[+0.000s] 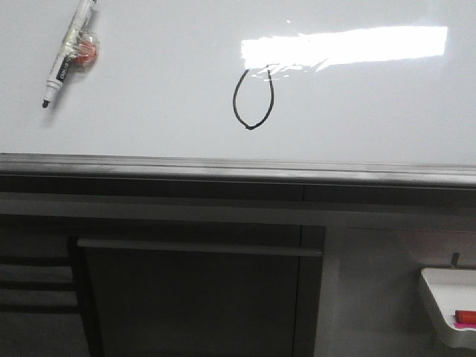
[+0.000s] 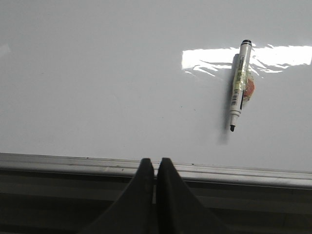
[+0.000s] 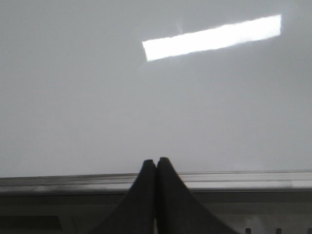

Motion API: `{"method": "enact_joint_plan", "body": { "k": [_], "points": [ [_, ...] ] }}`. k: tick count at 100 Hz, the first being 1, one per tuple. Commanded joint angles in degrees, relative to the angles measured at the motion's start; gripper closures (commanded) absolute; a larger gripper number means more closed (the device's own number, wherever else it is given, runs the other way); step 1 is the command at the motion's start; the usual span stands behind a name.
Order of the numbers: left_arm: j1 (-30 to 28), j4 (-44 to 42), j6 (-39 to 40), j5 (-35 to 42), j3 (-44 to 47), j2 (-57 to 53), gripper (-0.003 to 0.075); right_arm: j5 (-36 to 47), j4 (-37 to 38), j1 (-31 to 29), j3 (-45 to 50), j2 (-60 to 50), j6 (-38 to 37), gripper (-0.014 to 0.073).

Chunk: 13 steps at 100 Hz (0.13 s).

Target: Write number 0 on whiteboard

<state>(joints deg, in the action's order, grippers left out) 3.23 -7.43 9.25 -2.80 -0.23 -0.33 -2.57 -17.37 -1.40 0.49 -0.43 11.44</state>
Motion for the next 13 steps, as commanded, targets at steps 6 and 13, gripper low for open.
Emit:
{"method": "enact_joint_plan", "body": {
  "k": [6, 13],
  "points": [
    [0.47, 0.58, 0.64, 3.89, 1.44, -1.20, 0.0741, 4.59, 0.00, -0.38, 0.69, -1.21, 0.57, 0.0666],
    [0.47, 0.58, 0.64, 3.89, 1.44, -1.20, 0.0741, 4.59, 0.00, -0.38, 0.69, -1.21, 0.57, 0.0666]
  ]
}}
